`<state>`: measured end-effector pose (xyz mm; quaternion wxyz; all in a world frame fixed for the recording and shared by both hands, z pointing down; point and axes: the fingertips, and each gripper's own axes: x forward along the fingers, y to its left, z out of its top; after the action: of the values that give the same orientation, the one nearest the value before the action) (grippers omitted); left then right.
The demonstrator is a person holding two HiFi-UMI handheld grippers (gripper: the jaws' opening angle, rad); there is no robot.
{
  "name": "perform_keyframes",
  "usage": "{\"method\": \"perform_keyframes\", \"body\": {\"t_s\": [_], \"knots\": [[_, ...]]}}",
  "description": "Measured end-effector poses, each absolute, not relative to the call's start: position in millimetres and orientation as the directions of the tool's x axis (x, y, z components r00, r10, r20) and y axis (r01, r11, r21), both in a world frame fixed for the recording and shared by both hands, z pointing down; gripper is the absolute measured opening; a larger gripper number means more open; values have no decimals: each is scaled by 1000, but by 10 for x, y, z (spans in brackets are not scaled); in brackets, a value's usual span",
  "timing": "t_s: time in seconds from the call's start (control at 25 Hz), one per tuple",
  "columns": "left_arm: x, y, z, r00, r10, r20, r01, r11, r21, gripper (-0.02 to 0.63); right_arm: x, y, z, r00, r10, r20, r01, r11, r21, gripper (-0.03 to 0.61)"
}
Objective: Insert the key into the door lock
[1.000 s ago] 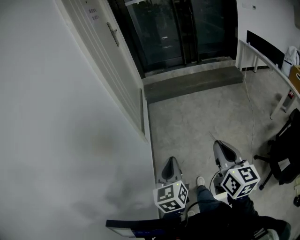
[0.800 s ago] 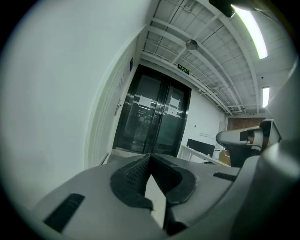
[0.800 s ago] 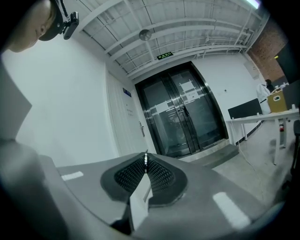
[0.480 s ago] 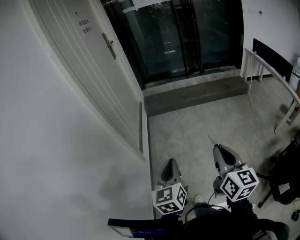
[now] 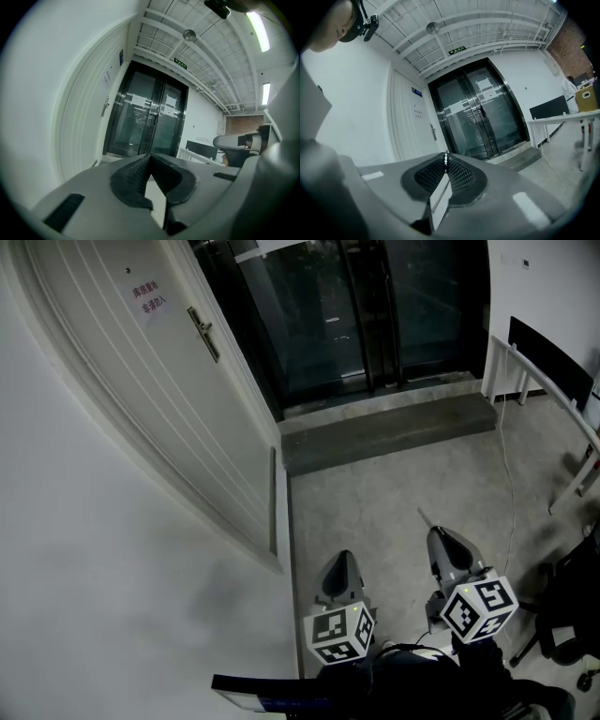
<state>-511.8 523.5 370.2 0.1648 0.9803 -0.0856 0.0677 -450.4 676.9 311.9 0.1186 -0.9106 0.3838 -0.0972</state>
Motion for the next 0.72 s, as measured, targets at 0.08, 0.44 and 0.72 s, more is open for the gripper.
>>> {"method": "perform_keyframes", "body": {"t_s": [0.08, 0.44, 0.72], "knots": [[-5006, 5179, 3708, 976, -145, 162, -190, -930, 315, 2, -4403, 6722, 3145, 688, -720, 91, -674, -680, -290, 12], [-4306, 4780, 3742, 981, -136, 138, -173, -937, 305, 2, -3801, 6338, 3230, 699, -711, 76, -667, -687, -288, 12], [-3612, 4171, 3569, 988, -129, 89, -149, -946, 288, 2, -3163, 5661, 3069, 693, -720, 38, -687, -676, -265, 12]]}}
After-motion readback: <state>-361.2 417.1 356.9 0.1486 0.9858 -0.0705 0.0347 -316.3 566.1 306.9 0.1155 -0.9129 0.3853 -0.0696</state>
